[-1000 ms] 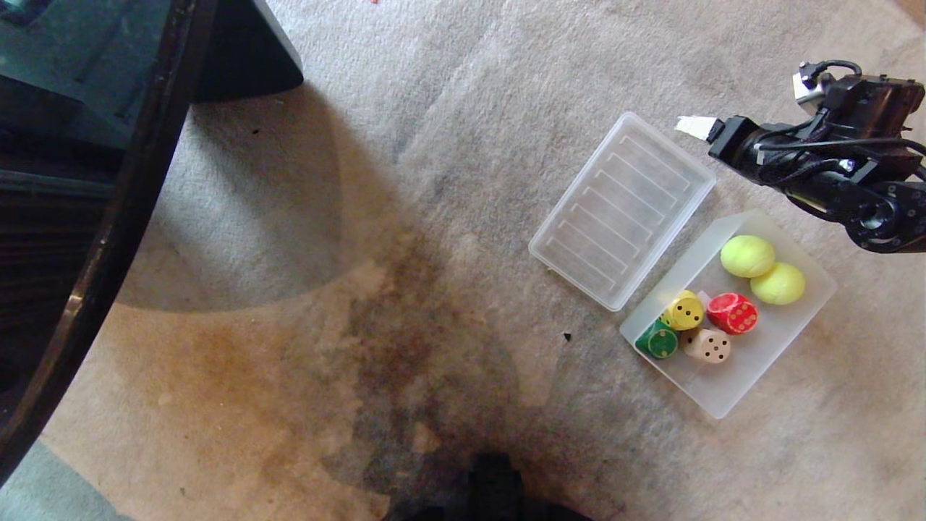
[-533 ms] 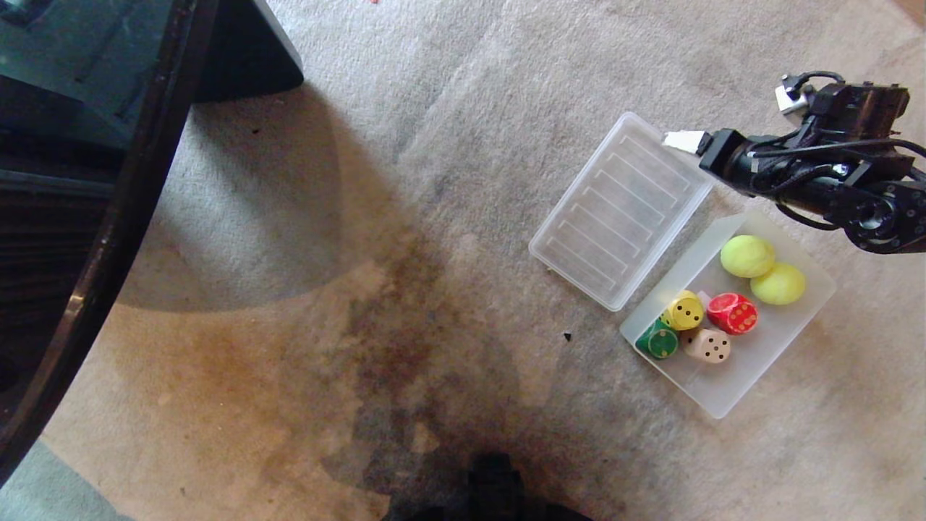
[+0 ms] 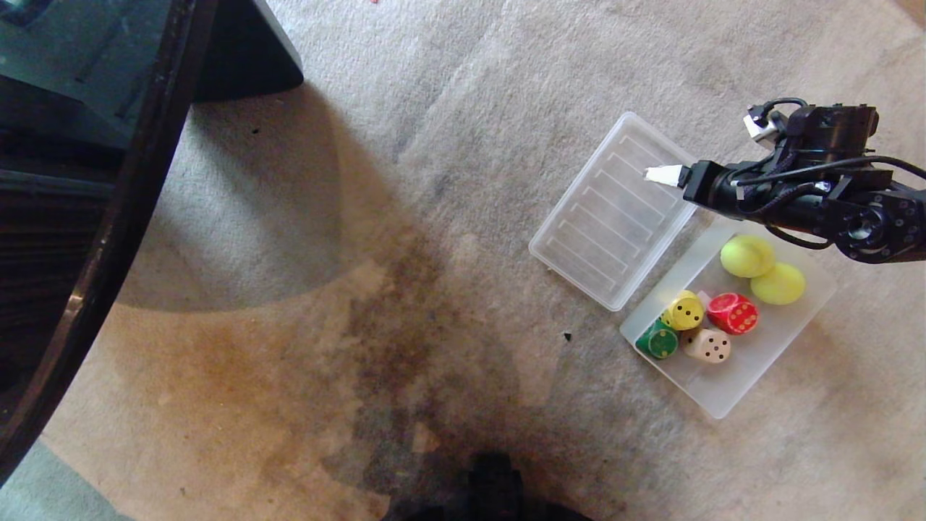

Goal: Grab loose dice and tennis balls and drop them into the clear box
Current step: Close the lid

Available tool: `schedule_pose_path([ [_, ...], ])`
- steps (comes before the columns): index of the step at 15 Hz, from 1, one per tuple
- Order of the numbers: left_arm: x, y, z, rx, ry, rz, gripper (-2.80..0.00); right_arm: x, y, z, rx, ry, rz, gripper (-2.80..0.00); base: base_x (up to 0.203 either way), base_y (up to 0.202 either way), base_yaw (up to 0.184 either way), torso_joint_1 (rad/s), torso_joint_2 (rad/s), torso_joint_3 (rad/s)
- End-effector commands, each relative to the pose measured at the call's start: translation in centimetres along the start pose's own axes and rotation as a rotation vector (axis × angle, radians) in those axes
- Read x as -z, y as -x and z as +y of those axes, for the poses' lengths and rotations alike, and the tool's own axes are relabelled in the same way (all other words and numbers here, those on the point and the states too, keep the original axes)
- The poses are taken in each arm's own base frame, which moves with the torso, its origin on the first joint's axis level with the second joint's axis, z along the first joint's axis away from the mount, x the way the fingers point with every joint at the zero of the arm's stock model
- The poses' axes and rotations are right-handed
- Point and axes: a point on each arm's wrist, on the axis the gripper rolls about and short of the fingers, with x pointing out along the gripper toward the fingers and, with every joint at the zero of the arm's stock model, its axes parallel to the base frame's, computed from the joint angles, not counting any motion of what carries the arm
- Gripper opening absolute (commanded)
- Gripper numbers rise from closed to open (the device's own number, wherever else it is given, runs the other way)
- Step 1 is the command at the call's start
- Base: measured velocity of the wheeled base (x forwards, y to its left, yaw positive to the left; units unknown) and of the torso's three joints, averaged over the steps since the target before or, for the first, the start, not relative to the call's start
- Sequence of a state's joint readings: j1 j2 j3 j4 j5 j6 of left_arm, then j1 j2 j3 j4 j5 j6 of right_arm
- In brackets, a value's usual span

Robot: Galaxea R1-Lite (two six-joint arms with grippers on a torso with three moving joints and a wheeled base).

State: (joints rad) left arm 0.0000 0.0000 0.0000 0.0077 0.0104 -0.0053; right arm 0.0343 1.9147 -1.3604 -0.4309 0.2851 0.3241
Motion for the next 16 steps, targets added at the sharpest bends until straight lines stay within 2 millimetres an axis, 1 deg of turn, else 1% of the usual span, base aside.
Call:
schedule_pose_path([
  [1,0.0,0.0,0.0,0.000,0.001,0.002,-2.80,-0.7,0.2,0.3,-0.012,0.045,-0.026,0.00,0.000,0.000,0.000,0.000,0.00,0.000],
  [2,0.0,0.0,0.0,0.000,0.001,0.002,-2.80,-1.6,0.6,0.6,-0.020,0.098,-0.059,0.00,0.000,0.000,0.000,0.000,0.00,0.000],
  [8,0.0,0.0,0.0,0.000,0.001,0.002,-2.80,-1.6,0.6,0.6,-0.020,0.098,-0.059,0.00,0.000,0.000,0.000,0.000,0.00,0.000],
  [9,0.0,0.0,0.0,0.000,0.001,0.002,-2.80,-1.6,0.8,0.3,-0.008,0.121,-0.056,0.00,0.000,0.000,0.000,0.000,0.00,0.000],
  [10,0.0,0.0,0.0,0.000,0.001,0.002,-2.80,-1.6,1.0,-0.3,0.013,0.213,-0.051,0.00,0.000,0.000,0.000,0.000,0.00,0.000],
  [11,0.0,0.0,0.0,0.000,0.001,0.002,-2.80,-1.5,1.3,-0.8,0.030,0.257,-0.044,0.00,0.000,0.000,0.000,0.000,0.00,0.000],
  [13,0.0,0.0,0.0,0.000,0.001,0.002,-2.80,-1.6,1.5,-1.1,0.042,0.278,-0.044,0.00,0.000,0.000,0.000,0.000,0.00,0.000],
  [14,0.0,0.0,0.0,0.000,0.001,0.002,-2.80,-1.8,1.7,-1.7,0.062,0.329,-0.045,0.00,0.000,0.000,0.000,0.000,0.00,0.000],
  [16,0.0,0.0,0.0,0.000,0.001,0.002,-2.80,-1.8,1.7,-1.7,0.063,0.331,-0.044,0.00,0.000,0.000,0.000,0.000,0.00,0.000],
])
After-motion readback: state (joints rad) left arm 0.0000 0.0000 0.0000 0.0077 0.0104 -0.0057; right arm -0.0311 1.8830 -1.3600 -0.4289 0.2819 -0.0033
